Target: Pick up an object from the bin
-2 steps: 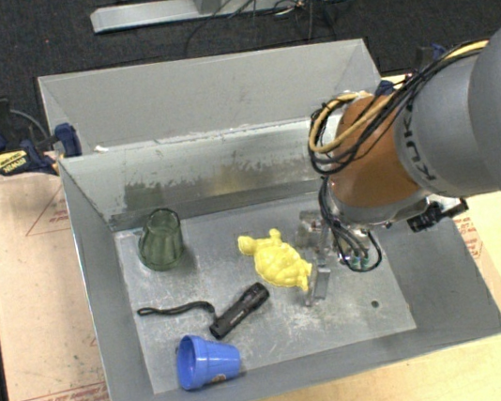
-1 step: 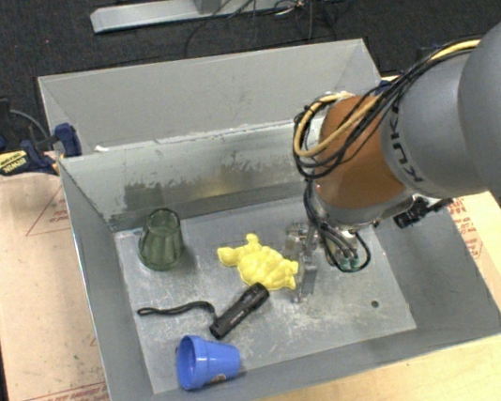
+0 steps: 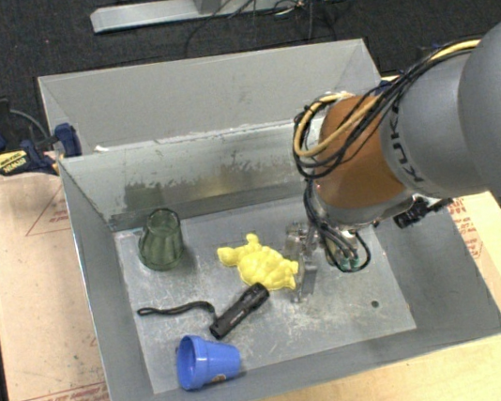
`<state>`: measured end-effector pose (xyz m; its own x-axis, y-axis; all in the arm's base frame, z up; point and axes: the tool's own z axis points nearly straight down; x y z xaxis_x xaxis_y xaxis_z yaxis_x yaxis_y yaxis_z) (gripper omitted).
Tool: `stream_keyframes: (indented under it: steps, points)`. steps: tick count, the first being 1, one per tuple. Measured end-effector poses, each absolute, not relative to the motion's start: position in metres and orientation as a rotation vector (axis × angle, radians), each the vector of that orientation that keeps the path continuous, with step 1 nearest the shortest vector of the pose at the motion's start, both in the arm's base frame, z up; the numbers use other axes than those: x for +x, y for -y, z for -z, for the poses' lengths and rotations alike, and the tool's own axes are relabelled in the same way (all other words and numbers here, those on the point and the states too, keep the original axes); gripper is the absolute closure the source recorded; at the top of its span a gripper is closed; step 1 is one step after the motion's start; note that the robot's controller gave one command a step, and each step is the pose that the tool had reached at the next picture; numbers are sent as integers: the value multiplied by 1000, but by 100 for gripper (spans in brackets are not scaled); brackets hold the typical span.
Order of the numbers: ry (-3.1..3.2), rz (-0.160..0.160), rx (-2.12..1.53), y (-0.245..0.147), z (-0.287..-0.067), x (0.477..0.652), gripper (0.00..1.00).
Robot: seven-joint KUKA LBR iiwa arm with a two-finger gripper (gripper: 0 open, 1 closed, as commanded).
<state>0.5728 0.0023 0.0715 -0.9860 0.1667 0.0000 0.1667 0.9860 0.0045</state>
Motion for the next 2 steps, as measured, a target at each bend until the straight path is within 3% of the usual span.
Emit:
stream_keyframes:
  steps: [2]
  points:
    - [-3132,-7,262,-2,-74,572,100]
